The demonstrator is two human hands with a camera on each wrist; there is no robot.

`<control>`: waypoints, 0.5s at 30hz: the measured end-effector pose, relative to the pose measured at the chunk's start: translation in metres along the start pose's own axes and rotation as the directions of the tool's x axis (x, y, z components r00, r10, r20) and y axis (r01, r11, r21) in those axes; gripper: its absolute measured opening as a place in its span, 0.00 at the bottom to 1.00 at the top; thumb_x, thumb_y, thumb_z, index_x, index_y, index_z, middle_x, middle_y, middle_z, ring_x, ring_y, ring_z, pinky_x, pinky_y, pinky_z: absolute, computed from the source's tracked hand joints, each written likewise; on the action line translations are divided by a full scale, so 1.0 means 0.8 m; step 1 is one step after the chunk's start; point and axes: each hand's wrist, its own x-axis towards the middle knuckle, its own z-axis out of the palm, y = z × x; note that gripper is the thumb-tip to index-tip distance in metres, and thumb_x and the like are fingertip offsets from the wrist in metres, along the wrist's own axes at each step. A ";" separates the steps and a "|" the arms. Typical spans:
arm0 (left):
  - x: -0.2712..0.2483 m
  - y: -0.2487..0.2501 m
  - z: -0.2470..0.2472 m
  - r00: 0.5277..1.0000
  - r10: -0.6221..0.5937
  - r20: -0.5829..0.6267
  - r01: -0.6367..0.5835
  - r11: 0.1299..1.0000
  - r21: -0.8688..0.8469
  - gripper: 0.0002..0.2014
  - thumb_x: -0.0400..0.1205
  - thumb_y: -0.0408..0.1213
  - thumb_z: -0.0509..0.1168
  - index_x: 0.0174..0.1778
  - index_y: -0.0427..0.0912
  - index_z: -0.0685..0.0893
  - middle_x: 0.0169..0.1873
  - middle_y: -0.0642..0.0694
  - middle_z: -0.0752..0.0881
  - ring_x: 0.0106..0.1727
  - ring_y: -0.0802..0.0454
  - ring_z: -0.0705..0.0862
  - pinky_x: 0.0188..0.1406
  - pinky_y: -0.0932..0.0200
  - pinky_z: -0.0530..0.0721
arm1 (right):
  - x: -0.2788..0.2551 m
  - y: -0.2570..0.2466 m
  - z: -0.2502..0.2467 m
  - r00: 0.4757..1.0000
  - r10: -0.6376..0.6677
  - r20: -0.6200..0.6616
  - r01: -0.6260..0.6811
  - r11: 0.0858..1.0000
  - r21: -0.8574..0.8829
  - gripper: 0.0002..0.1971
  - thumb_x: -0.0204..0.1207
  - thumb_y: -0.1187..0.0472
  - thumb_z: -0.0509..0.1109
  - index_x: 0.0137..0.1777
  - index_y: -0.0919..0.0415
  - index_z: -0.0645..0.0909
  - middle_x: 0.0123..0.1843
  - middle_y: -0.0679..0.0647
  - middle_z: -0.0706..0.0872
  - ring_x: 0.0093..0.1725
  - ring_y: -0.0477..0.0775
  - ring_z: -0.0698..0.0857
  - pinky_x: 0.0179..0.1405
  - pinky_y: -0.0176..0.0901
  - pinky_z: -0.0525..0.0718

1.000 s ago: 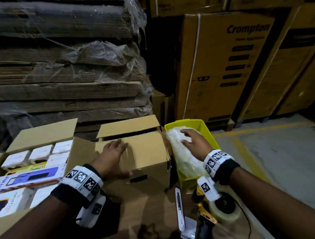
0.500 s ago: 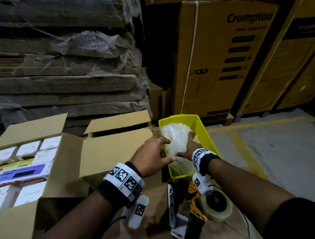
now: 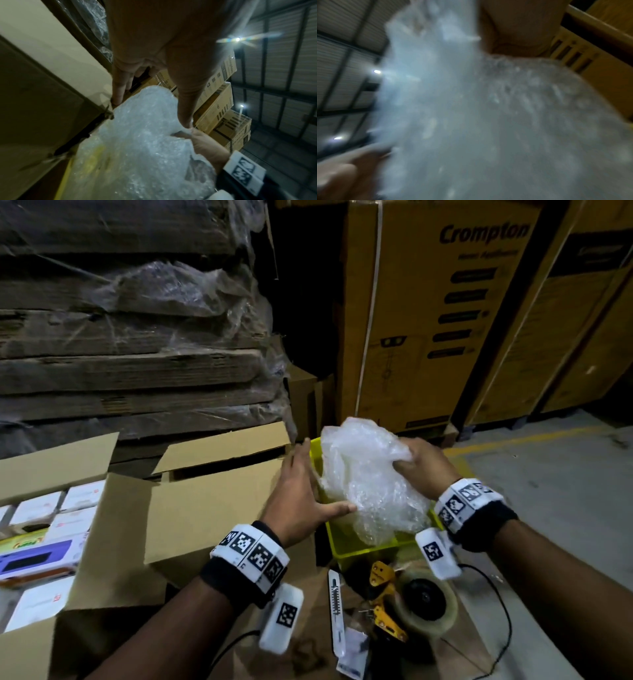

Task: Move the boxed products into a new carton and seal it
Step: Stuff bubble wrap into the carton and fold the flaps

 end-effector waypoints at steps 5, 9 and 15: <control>0.020 0.013 0.013 0.997 -0.002 0.077 0.035 0.903 -0.428 0.68 0.53 0.58 0.88 0.85 0.57 0.53 0.79 0.52 0.72 0.79 0.50 0.73 0.74 0.38 0.77 | -0.046 -0.043 -0.045 0.973 -0.215 -0.090 0.233 0.914 0.334 0.06 0.77 0.56 0.72 0.52 0.46 0.83 0.53 0.63 0.83 0.54 0.61 0.83 0.55 0.60 0.82; 0.012 0.030 0.023 0.988 0.039 0.153 0.060 0.801 -0.595 0.46 0.61 0.48 0.87 0.75 0.47 0.74 0.66 0.48 0.86 0.67 0.48 0.85 0.67 0.37 0.83 | -0.068 -0.073 -0.047 0.966 -0.231 -0.119 0.251 0.716 0.651 0.23 0.72 0.47 0.76 0.62 0.60 0.81 0.60 0.72 0.82 0.60 0.66 0.84 0.57 0.62 0.84; 0.001 0.049 -0.010 0.999 -0.035 -0.007 0.016 0.628 -0.778 0.27 0.70 0.33 0.80 0.66 0.41 0.83 0.60 0.41 0.89 0.61 0.41 0.88 0.61 0.33 0.85 | -0.072 -0.108 -0.039 0.968 -0.239 -0.077 0.202 0.556 0.807 0.31 0.70 0.52 0.77 0.73 0.54 0.73 0.67 0.54 0.85 0.65 0.57 0.84 0.59 0.54 0.86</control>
